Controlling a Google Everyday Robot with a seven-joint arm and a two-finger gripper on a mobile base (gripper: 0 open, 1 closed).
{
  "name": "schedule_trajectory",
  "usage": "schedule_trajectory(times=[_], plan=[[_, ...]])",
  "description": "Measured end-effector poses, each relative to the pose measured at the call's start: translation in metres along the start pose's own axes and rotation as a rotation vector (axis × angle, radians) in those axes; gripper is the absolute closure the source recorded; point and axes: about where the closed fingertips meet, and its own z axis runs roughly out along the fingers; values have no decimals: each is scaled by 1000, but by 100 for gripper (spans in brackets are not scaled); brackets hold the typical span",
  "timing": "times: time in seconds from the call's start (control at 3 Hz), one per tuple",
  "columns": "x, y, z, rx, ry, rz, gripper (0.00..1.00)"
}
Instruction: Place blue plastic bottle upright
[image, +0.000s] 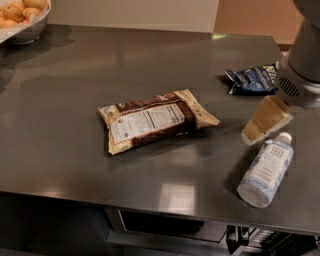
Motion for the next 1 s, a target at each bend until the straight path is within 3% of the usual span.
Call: schedule_trajectory(times=[0.33, 0.67, 1.0], plan=[[-1, 0, 0, 1, -5, 92, 0], [-1, 0, 0, 1, -6, 92, 0], [-1, 0, 3, -18, 22, 134, 0]])
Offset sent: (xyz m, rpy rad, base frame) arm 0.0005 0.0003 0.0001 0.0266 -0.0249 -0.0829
